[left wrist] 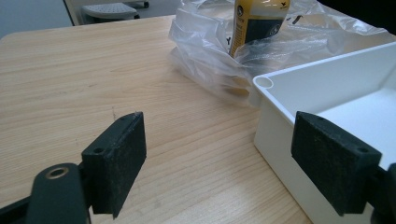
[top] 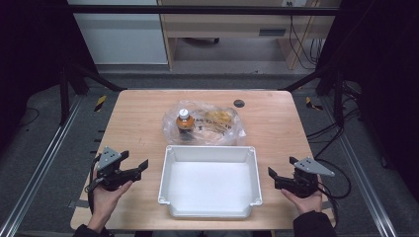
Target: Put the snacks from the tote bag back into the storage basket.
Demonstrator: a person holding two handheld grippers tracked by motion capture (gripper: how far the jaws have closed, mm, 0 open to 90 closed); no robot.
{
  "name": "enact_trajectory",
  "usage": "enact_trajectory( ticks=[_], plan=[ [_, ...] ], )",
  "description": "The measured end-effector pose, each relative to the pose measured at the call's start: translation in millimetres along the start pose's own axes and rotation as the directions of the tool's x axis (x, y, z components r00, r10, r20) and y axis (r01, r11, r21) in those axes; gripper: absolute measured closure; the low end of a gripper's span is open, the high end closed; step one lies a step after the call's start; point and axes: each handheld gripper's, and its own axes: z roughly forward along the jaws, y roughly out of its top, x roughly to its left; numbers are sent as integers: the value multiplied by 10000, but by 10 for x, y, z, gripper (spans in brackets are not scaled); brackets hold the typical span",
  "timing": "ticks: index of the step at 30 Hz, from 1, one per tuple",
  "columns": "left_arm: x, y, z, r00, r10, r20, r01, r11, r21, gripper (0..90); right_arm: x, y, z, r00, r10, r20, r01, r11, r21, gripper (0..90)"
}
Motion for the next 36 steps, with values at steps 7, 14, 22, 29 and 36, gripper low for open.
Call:
enact_trajectory(
  ticks=[7,14,22,29,36],
  plan=[
    [-31,34,7,9999,76,104,-76,10000,-43,177,0,-2,5,10000,-72,37,71,10000,51,123],
    [-65,116,50,9997,6,262,-2,9999,-136,176,-1,-2,10,10000,-51,17,50,9999,122,123],
    [-124,202,71,9994,175,315,-170,9997,-182,177,-1,-4,19,10000,-49,20,48,9998,193,123],
    [-130,264,77,9991,40,433,-25,9993,-362,182,1,-6,14,9999,-84,114,82,9998,177,124],
    [-153,306,154,9988,64,489,-52,9997,-242,182,4,-7,19,9999,-88,113,86,9998,186,124]
  ],
)
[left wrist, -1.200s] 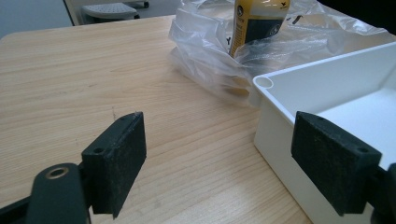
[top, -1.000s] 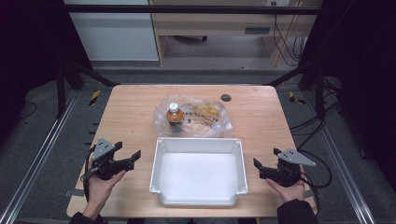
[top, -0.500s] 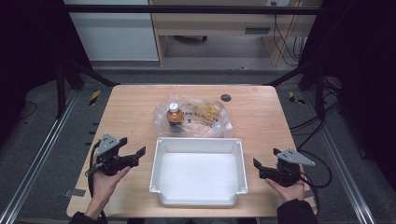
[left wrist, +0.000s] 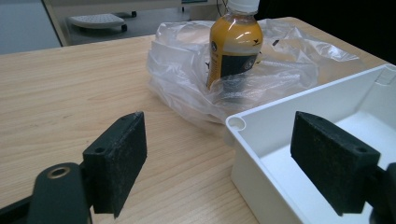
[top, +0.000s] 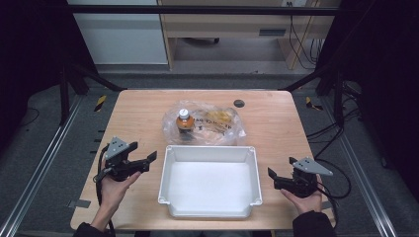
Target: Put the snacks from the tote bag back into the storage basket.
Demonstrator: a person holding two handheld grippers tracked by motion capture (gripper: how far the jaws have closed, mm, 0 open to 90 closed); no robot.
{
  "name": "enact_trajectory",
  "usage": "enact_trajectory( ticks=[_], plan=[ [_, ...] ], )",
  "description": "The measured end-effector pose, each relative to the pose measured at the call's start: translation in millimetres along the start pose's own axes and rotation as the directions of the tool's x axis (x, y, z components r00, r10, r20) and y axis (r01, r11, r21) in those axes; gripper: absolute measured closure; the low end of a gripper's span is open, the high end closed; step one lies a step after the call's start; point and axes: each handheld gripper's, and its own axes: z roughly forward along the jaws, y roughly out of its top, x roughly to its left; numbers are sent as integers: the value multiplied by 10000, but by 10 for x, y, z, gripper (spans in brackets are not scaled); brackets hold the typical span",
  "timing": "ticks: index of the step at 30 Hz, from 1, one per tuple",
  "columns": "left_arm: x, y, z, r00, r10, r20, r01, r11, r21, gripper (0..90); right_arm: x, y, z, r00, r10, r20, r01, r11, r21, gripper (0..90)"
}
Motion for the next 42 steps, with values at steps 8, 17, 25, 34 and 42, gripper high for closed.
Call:
enact_trajectory(
  ticks=[8,17,25,34,42],
  plan=[
    [-39,110,82,9998,154,97,-153,9999,-62,182,-8,4,-5,10000,1,55,-1,10000,-6,124],
    [-102,249,172,9994,248,251,-244,9996,-157,187,-12,5,-7,9999,-52,113,52,10000,1,123],
    [-140,340,242,9994,278,221,-275,9995,-144,189,-12,6,-5,9998,-91,158,90,9999,47,123],
    [-173,436,311,9993,285,258,-278,9992,-272,191,-19,8,-8,9997,-125,203,124,9999,48,123],
    [-192,502,380,9992,320,255,-313,9991,-270,193,-21,9,-9,9997,-126,194,126,9999,39,123]
  ],
)
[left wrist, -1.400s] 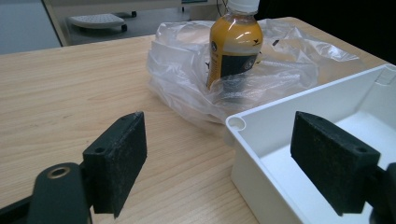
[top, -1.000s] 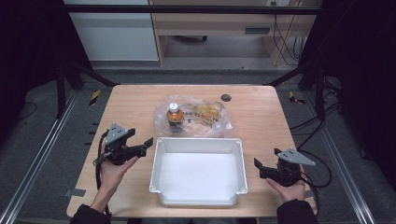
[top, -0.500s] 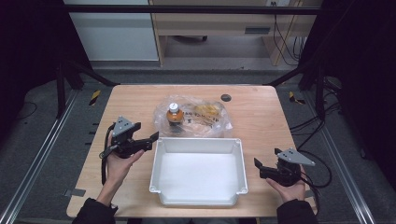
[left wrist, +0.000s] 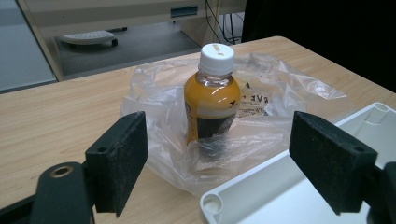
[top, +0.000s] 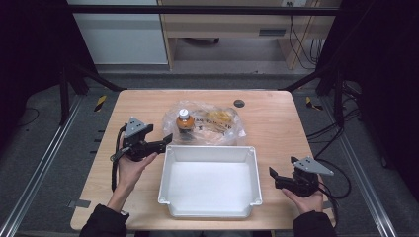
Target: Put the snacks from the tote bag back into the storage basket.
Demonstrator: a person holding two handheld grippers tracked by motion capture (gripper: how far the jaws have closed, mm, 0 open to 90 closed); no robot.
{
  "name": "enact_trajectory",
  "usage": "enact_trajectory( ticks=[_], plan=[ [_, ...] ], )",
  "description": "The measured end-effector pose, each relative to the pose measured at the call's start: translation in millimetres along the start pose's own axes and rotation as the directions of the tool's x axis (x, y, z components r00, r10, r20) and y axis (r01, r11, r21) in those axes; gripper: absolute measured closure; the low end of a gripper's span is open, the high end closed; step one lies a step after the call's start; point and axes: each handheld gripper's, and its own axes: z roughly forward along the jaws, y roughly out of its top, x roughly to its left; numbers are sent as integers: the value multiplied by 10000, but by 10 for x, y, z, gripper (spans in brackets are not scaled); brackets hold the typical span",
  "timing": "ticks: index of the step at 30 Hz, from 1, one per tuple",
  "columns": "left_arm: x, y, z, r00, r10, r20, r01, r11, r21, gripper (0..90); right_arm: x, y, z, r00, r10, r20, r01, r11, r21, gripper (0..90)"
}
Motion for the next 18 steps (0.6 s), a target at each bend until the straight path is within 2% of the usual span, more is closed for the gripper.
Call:
enact_trajectory(
  ticks=[18],
  plan=[
    [-14,133,184,9999,133,-101,-133,9999,13,212,-4,2,-1,10000,-3,-20,3,10000,-35,122]
  ],
)
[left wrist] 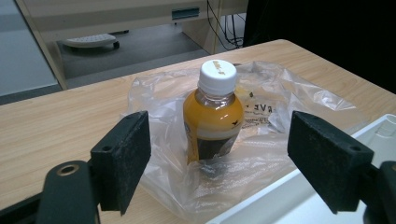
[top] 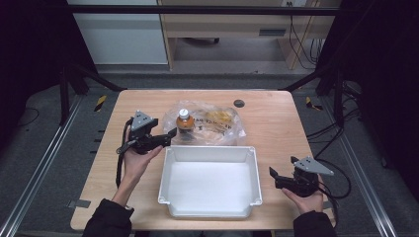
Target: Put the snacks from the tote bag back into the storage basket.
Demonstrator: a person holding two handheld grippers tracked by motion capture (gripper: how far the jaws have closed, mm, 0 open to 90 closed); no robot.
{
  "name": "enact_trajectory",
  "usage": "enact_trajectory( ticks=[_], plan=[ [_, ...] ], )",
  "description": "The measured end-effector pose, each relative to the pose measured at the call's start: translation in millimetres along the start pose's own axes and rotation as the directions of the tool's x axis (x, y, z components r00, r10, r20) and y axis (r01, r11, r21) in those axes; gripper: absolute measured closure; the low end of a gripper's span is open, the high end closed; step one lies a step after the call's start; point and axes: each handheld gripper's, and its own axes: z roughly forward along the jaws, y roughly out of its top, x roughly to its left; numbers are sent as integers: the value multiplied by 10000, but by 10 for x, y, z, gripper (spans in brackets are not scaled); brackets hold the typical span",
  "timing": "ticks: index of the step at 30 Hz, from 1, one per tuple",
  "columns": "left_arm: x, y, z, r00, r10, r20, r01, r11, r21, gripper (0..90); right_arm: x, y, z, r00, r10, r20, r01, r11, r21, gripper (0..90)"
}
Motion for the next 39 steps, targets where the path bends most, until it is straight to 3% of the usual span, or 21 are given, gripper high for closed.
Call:
enact_trajectory(
  ticks=[18,39],
  plan=[
    [-28,130,204,9999,101,-73,-101,9999,6,225,-4,2,0,10000,39,8,-39,10000,-6,122],
    [-37,115,392,9995,170,-280,-173,9998,-115,250,-5,2,6,10000,11,-12,-11,10000,11,122]
  ],
)
